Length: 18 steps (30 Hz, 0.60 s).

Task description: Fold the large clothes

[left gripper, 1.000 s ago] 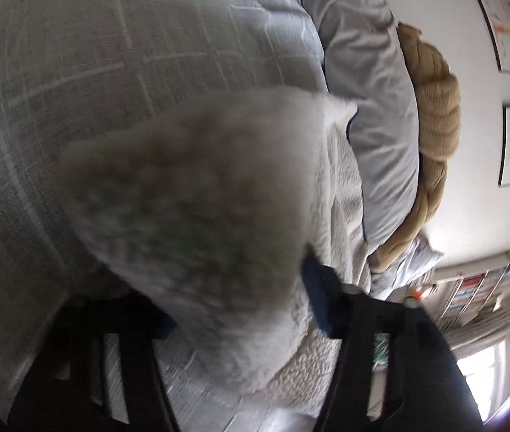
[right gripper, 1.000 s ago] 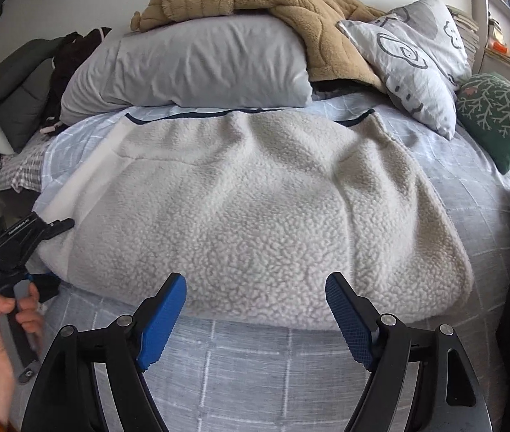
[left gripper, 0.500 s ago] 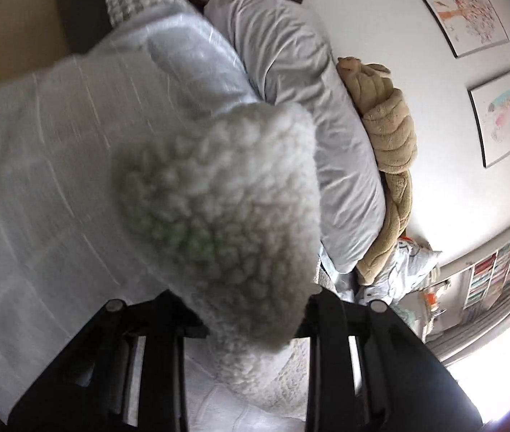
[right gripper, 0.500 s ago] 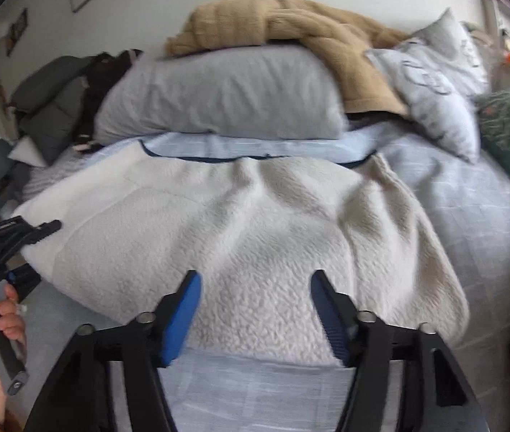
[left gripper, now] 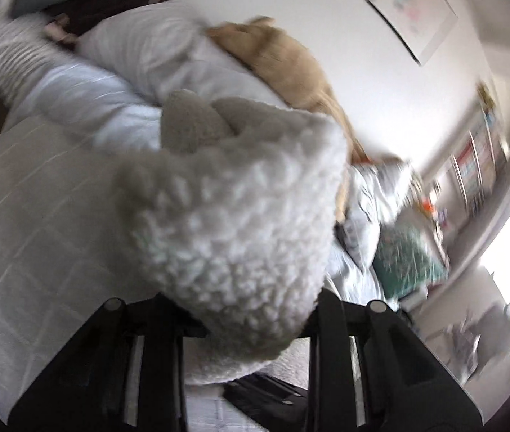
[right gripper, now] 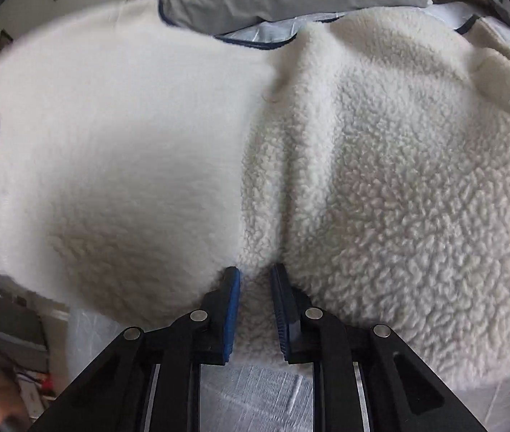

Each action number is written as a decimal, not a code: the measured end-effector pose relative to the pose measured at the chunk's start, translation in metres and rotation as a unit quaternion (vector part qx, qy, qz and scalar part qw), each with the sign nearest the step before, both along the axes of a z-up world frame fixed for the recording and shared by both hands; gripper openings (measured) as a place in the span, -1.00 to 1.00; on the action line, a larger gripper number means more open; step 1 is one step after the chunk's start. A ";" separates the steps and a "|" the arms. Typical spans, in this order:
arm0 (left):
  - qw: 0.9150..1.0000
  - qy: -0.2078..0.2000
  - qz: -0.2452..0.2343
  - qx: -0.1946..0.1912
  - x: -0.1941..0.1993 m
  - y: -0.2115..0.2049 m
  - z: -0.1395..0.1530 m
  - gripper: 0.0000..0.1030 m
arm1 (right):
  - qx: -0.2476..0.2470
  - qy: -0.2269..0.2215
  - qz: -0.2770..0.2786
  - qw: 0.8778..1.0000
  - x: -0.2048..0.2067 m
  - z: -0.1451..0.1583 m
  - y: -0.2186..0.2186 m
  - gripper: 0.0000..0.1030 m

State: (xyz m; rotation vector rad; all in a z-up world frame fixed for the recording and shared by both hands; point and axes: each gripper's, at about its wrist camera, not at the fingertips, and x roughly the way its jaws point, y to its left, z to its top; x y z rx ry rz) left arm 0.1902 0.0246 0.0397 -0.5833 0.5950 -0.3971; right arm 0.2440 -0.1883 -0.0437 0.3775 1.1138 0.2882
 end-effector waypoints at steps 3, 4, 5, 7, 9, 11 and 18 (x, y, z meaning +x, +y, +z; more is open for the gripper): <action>0.999 -0.022 -0.031 0.018 -0.001 -0.036 0.013 -0.43 | 0.021 -0.002 -0.008 1.000 -0.003 0.007 -0.008 -0.62; 0.999 -0.028 -0.039 0.024 -0.001 -0.044 0.016 -0.43 | 0.039 0.001 -0.013 0.999 -0.005 0.008 -0.014 -0.62; 0.998 -0.034 -0.051 0.034 -0.002 -0.056 0.019 -0.42 | 0.063 0.006 -0.018 0.998 -0.006 0.010 -0.024 -0.63; 0.995 -0.039 -0.072 0.055 -0.002 -0.081 0.021 -0.42 | 0.111 0.009 -0.032 0.993 -0.010 0.018 -0.049 -0.60; 0.993 -0.035 -0.093 0.071 0.002 -0.106 0.021 -0.41 | 0.125 -0.009 -0.059 0.990 -0.018 0.031 -0.078 -0.39; 0.989 -0.031 -0.115 0.090 0.003 -0.131 0.016 -0.39 | 0.135 -0.034 -0.102 0.985 -0.030 0.046 -0.114 -0.11; 0.955 0.003 -0.238 0.180 -0.012 -0.215 -0.040 -0.26 | 0.204 -0.068 -0.236 0.948 -0.076 0.055 -0.229 0.24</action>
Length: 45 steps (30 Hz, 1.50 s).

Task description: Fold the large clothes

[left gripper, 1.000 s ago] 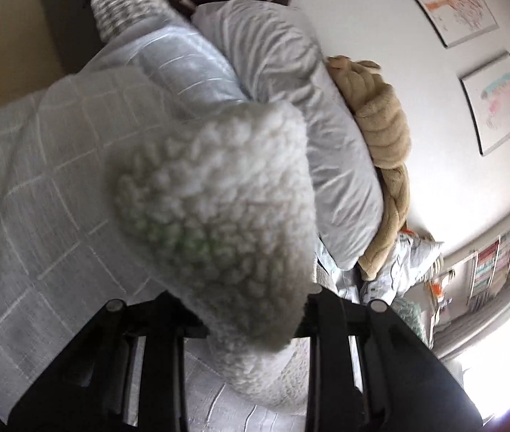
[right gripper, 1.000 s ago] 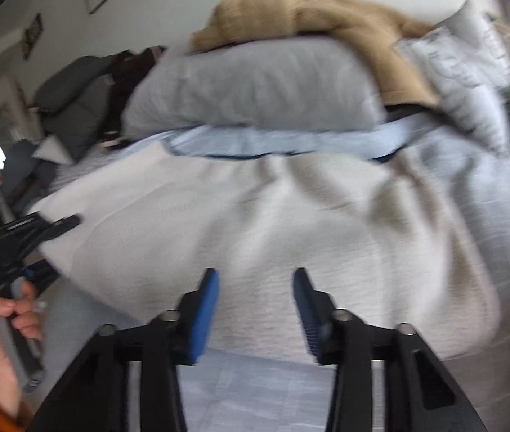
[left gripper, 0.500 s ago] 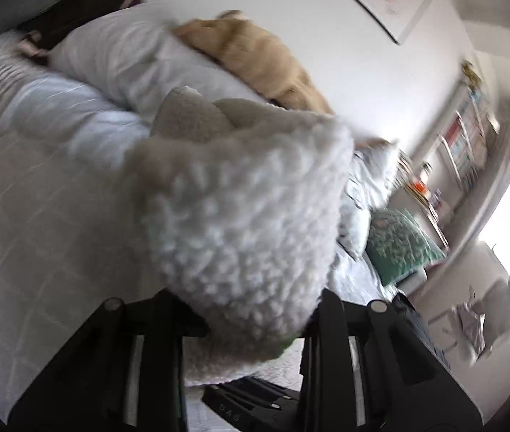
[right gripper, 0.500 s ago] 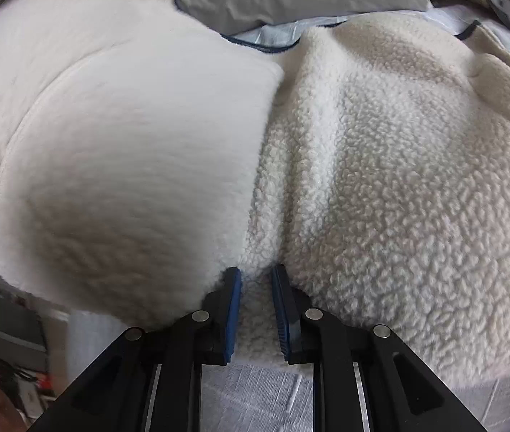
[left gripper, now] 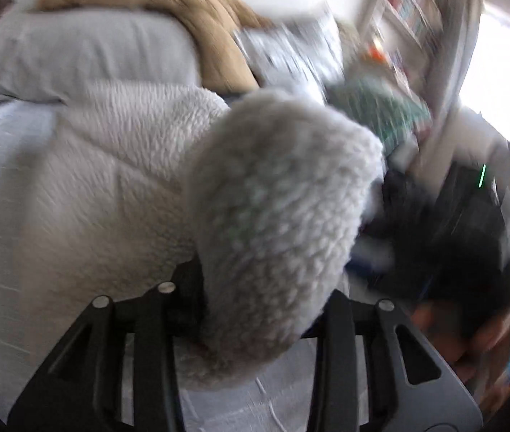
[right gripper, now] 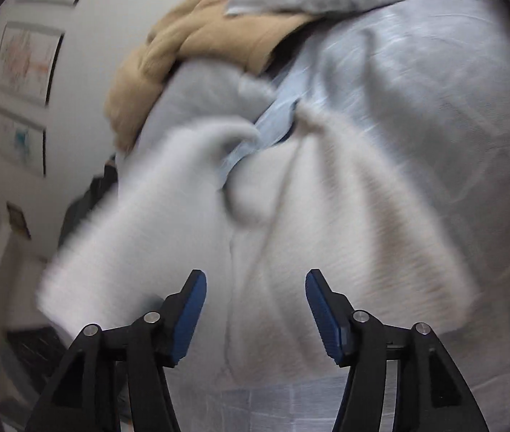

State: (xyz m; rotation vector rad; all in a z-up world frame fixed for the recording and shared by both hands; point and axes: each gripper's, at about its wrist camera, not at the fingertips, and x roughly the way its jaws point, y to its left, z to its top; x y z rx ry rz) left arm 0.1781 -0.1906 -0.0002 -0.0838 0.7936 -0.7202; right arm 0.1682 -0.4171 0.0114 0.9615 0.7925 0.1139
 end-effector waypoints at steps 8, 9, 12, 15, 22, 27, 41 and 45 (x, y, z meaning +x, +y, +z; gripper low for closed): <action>0.998 0.024 -0.049 -0.022 -0.001 0.005 -0.006 -0.06 | 0.045 0.025 -0.012 0.999 -0.015 -0.012 -0.029 0.29; 0.998 0.024 -0.055 -0.018 -0.003 0.006 -0.002 -0.01 | 0.054 0.021 -0.014 0.998 -0.015 -0.012 -0.035 0.32; 0.995 0.021 -0.096 0.002 -0.020 0.007 0.006 0.23 | 0.060 0.002 -0.022 0.998 -0.017 0.000 -0.039 0.48; 0.989 0.015 -0.148 0.018 -0.038 0.005 0.012 0.42 | 0.068 -0.013 -0.010 0.998 -0.011 0.009 -0.036 0.54; 0.966 0.058 -0.251 -0.014 -0.068 0.030 0.027 0.50 | 0.033 0.015 0.022 0.999 0.002 0.013 -0.018 0.58; 0.976 0.025 -0.214 -0.025 -0.056 0.063 0.050 0.50 | 0.050 0.018 0.041 0.998 0.004 0.009 -0.009 0.58; 0.995 0.092 0.034 -0.031 0.028 0.145 -0.009 0.53 | -0.045 0.028 0.076 0.996 0.004 0.051 0.032 0.64; 0.993 0.102 0.045 -0.046 0.032 0.146 -0.009 0.53 | -0.093 0.036 0.073 0.992 0.013 0.047 0.050 0.46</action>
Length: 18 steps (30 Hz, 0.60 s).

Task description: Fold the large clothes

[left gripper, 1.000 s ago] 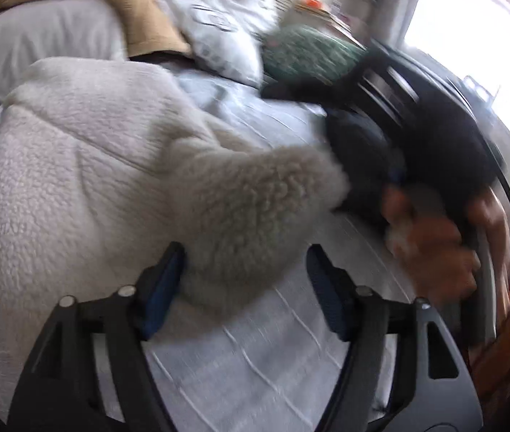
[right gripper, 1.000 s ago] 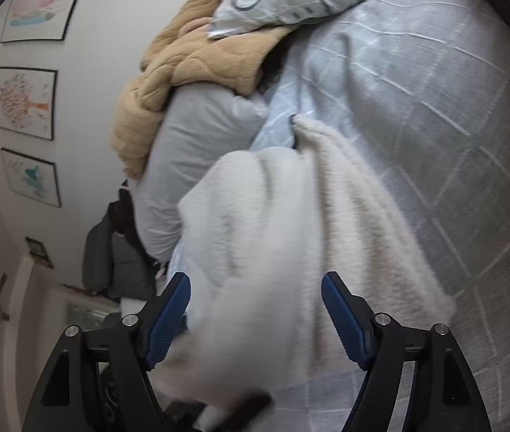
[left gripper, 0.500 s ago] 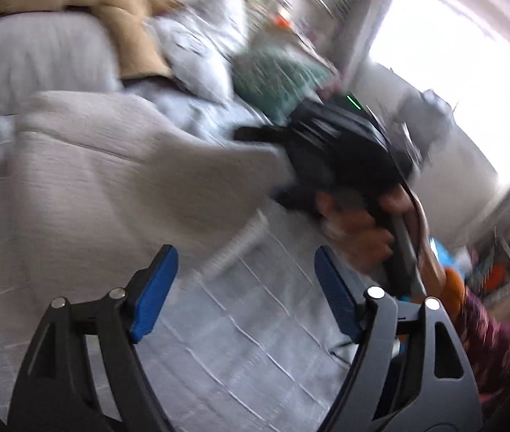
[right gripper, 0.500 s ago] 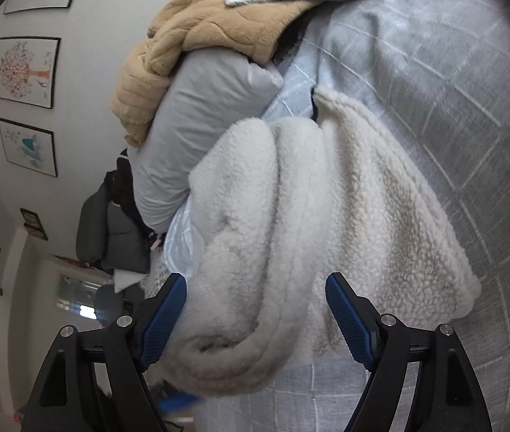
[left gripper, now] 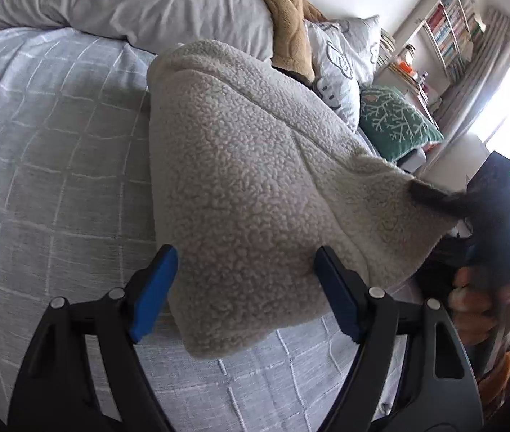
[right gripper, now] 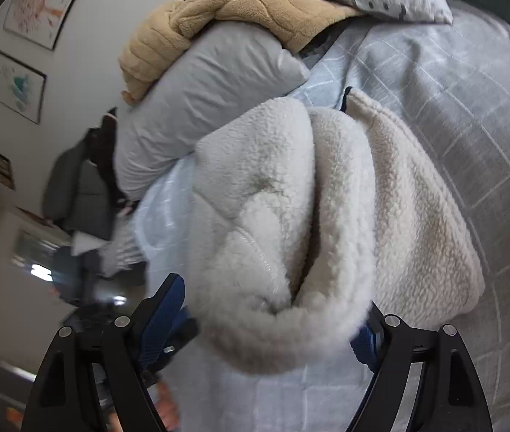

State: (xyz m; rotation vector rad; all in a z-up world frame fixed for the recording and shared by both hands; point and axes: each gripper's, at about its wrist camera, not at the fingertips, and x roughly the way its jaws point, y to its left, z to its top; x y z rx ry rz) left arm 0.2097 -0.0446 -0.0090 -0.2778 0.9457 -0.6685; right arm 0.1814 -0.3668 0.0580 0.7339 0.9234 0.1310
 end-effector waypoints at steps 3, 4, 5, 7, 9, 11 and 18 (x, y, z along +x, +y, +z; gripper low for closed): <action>1.000 -0.014 0.021 0.000 0.002 0.004 0.009 0.53 | -0.054 -0.004 -0.027 0.998 0.007 -0.013 0.005 -0.26; 0.999 -0.020 0.027 -0.001 0.005 0.004 0.012 0.53 | -0.057 -0.010 -0.034 0.998 0.007 -0.011 0.005 -0.31; 0.999 -0.028 0.034 -0.007 0.005 0.005 0.018 0.53 | -0.055 -0.026 -0.032 0.998 0.005 -0.003 0.005 -0.36; 0.998 -0.041 0.041 -0.020 0.005 0.004 0.025 0.53 | -0.053 -0.083 -0.018 0.995 -0.004 0.027 0.008 -0.40; 0.998 -0.043 0.039 -0.028 0.006 -0.002 0.026 0.53 | -0.064 -0.128 -0.019 0.990 -0.014 0.054 0.008 -0.42; 0.998 -0.038 0.025 -0.040 0.006 -0.010 0.022 0.58 | -0.056 -0.152 -0.044 0.986 -0.026 0.065 -0.011 -0.42; 0.999 0.023 -0.008 -0.037 0.016 -0.043 -0.012 0.79 | -0.029 0.050 -0.114 0.992 -0.031 -0.049 -0.100 0.04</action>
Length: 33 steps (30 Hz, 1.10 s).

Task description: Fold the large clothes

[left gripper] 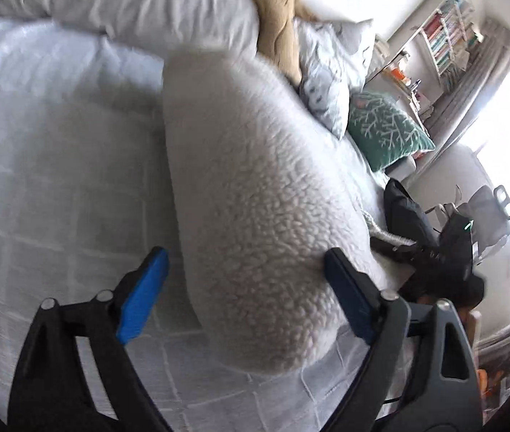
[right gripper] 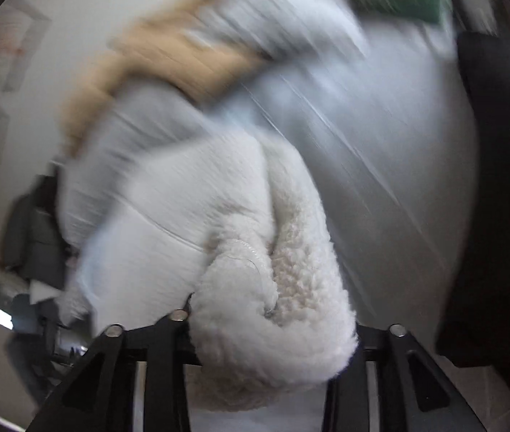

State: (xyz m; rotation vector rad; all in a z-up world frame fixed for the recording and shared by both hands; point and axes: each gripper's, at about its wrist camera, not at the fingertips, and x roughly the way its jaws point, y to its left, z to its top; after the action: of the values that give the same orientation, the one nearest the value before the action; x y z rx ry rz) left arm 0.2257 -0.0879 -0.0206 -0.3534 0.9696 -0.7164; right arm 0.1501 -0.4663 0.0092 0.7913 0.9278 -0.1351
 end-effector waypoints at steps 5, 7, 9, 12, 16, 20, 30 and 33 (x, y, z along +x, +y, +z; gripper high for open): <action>0.995 0.070 0.006 -0.068 0.014 0.005 -0.014 0.85 | 0.017 -0.001 -0.005 1.000 -0.007 -0.011 -0.011 0.61; 0.992 0.093 0.006 -0.087 0.018 0.004 -0.023 0.90 | 0.024 0.001 0.001 1.000 -0.006 -0.015 -0.008 0.66; 0.988 0.106 0.004 -0.108 0.018 0.005 -0.032 0.94 | 0.038 0.008 0.001 0.999 -0.005 -0.023 -0.010 0.81; 0.981 0.133 0.010 -0.140 0.018 0.011 -0.048 0.93 | 0.048 0.005 0.009 0.999 -0.001 -0.042 -0.008 0.82; 0.982 0.123 0.031 -0.139 0.009 0.020 -0.040 0.40 | 0.074 -0.022 0.027 0.997 0.001 -0.042 0.002 0.12; 0.986 0.102 0.043 -0.123 -0.001 0.037 -0.010 0.31 | 0.088 -0.035 0.038 0.995 -0.002 -0.018 0.011 -0.11; 0.993 0.083 -0.029 0.081 -0.029 0.068 0.002 0.57 | 0.014 0.074 0.147 0.986 -0.018 0.008 0.083 0.51; 0.994 0.096 -0.017 0.046 -0.028 0.083 -0.006 0.72 | 0.013 0.107 0.149 0.983 -0.015 -0.019 0.080 0.88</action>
State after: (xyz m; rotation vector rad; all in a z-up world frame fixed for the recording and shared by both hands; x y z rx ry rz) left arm 0.1972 -0.0044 -0.0268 -0.3295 1.1893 -0.6746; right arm 0.1351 -0.3867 -0.0102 0.6608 1.2444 0.0553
